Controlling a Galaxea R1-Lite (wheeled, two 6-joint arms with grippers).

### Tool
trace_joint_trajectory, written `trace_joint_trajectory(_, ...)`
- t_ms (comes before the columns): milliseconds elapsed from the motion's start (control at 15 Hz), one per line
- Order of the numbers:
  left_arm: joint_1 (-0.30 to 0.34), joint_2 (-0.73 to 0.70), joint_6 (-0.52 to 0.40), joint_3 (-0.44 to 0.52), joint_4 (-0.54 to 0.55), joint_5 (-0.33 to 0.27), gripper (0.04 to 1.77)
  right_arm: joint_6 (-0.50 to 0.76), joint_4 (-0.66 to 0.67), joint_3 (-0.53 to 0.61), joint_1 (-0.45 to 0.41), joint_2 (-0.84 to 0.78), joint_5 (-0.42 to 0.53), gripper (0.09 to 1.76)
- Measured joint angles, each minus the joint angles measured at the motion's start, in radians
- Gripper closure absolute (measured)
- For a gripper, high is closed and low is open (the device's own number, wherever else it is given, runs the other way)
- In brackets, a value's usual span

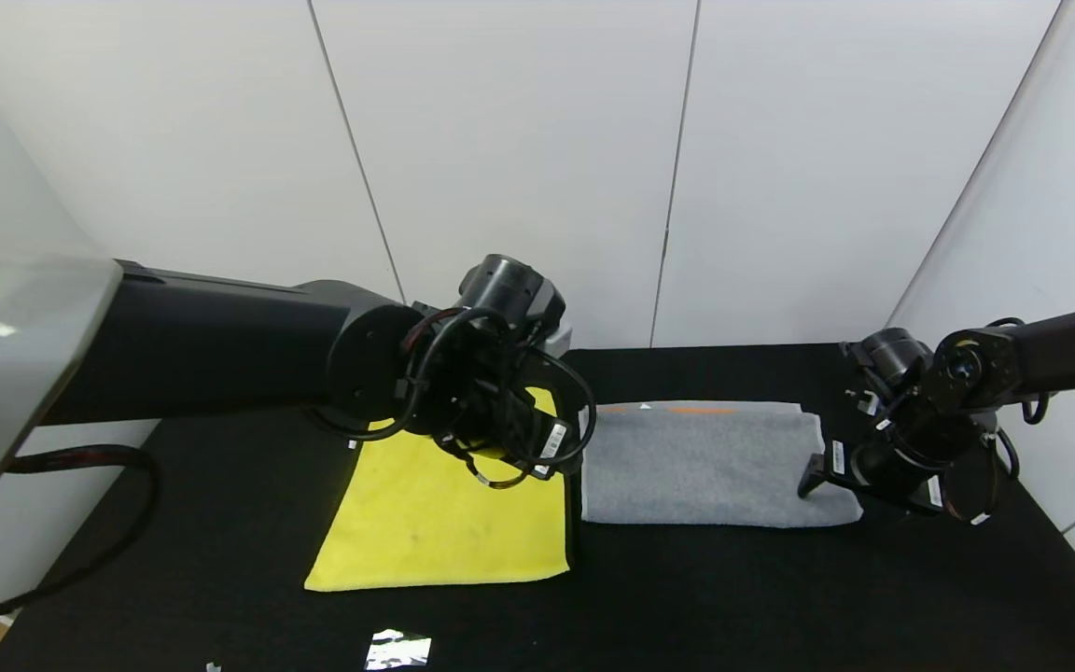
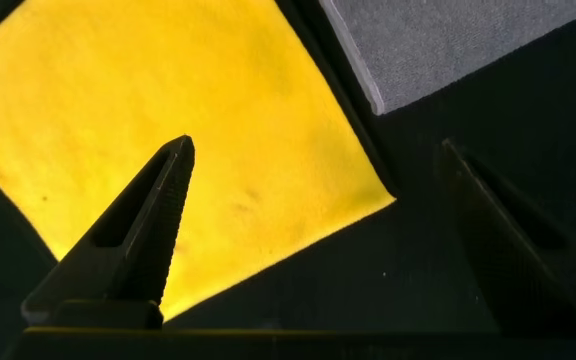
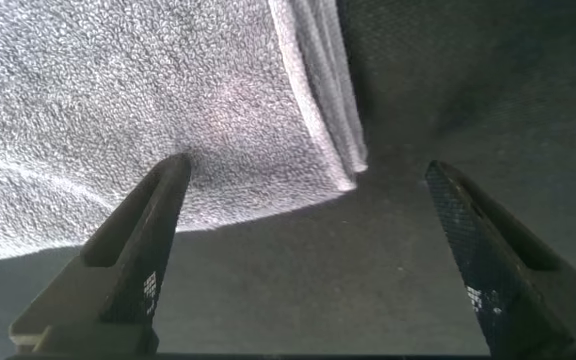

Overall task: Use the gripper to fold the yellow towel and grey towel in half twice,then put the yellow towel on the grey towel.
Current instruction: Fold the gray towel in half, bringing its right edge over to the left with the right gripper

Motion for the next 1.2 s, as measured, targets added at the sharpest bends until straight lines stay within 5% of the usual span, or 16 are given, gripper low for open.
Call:
trace_joint_trajectory(467, 0.027, -0.049, 0.0, 0.027, 0.001, -0.048, 0.11, 0.06, -0.049, -0.002, 0.028, 0.026, -0.03, 0.2)
trace_joint_trajectory(667, 0.029, -0.057, 0.0, 0.036, 0.0, -0.049, 0.1, 0.063, -0.052, -0.002, 0.03, 0.038, -0.032, 0.69)
trace_joint_trajectory(933, 0.029, -0.062, 0.0, 0.04, -0.001, -0.049, 0.1, 0.061, -0.053, -0.006, 0.031, 0.043, -0.032, 1.1)
trace_joint_trajectory(1067, 0.029, -0.062, 0.0, 0.04, -0.001, -0.049, 0.1, 0.061, -0.053, -0.009, 0.03, 0.043, -0.032, 1.7)
trace_joint_trajectory(1200, 0.029, -0.063, 0.0, 0.04, -0.001, -0.049, 0.1, 0.06, -0.051, -0.011, 0.03, 0.039, -0.033, 1.7)
